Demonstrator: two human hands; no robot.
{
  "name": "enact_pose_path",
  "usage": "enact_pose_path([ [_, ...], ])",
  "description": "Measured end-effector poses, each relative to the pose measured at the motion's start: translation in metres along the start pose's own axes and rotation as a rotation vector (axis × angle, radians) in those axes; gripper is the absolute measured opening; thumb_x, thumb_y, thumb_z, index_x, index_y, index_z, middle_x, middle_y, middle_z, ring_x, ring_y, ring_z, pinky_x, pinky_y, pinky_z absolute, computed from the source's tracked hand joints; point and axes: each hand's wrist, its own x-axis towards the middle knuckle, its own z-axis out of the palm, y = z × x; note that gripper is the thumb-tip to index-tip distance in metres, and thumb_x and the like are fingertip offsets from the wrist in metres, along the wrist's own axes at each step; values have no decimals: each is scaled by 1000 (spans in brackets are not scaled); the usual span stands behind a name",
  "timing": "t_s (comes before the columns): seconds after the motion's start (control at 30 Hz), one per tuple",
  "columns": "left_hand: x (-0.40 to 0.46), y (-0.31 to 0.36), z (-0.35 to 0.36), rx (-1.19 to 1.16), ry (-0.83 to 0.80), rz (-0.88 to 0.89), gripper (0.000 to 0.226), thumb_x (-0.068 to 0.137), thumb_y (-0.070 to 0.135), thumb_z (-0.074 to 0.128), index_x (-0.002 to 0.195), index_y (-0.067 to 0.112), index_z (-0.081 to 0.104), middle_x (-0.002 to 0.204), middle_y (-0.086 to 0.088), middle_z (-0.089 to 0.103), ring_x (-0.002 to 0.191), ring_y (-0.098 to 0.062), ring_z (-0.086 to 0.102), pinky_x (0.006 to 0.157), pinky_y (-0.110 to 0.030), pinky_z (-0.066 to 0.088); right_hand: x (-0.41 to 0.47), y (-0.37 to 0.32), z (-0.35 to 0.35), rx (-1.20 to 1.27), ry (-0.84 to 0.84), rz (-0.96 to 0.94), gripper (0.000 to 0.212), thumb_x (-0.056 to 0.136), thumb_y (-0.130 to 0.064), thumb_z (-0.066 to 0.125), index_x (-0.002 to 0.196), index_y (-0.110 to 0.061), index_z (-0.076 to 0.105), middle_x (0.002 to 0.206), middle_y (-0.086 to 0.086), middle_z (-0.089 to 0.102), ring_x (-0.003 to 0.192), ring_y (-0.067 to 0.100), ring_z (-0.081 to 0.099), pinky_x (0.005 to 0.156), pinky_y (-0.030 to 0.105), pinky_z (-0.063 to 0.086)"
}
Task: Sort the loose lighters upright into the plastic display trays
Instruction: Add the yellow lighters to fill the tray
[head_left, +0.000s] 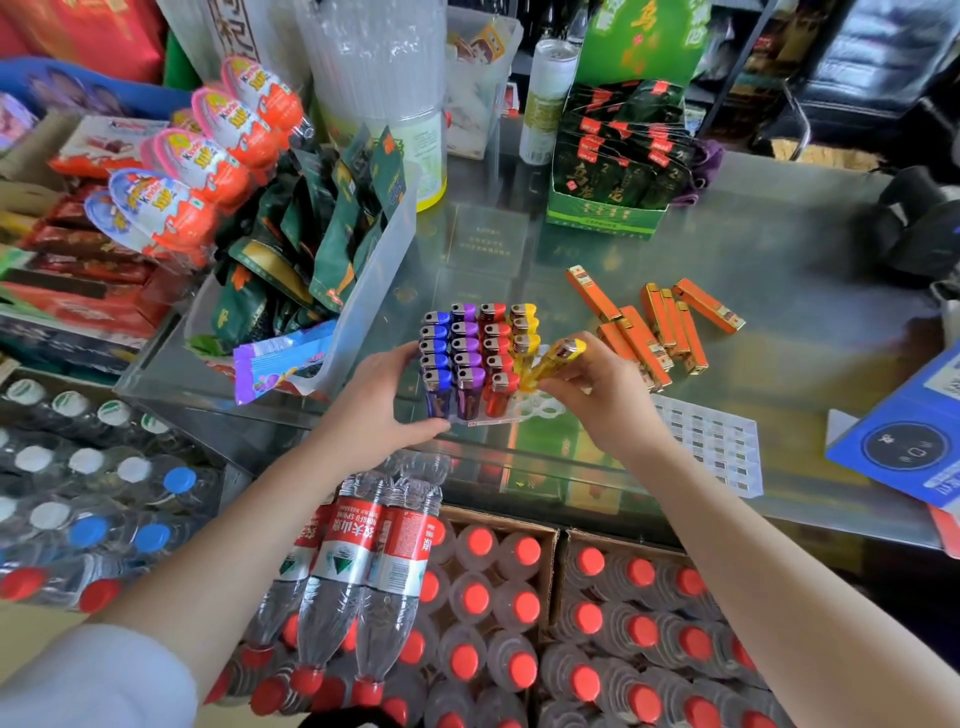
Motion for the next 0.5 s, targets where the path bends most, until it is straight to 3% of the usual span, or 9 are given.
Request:
enact_pose_path([
  [0.13, -3, 4, -1, 7, -4, -32, 70, 67, 31, 77, 127, 23, 41, 124, 5, 49, 118, -12, 40, 92, -27, 31, 1, -7, 6, -108, 5, -65, 10, 80, -9, 67, 78, -13, 58, 74, -7, 55, 61, -2, 47, 58, 10, 36],
  [0.23, -2, 6, -3, 3, -9, -43, 72, 67, 30, 77, 128, 22, 40, 129, 0, 48, 119, -13, 40, 91, -25, 29, 0, -8, 11, -190, -10, -113, 10, 79, -10, 68, 83, -3, 62, 76, -3, 55, 60, 10, 50, 56, 19, 40],
  [0.33, -2, 9, -4, 10, -13, -59, 74, 68, 29, 77, 130, 21, 38, 131, -1, 47, 121, -14, 39, 91, -24, 28, -1, -7, 16, -238, 16, -82, 12, 80, -15, 68, 83, -5, 62, 75, -1, 55, 62, 20, 52, 56, 33, 44],
  [0.5, -2, 7, -2, 11, -9, -56, 75, 67, 31, 77, 130, 22, 38, 130, -1, 48, 121, -15, 40, 95, -28, 31, -2, -5, 19, -346, 76, -64, 17, 81, -22, 67, 83, -7, 60, 79, 4, 60, 66, 20, 49, 53, 29, 38],
])
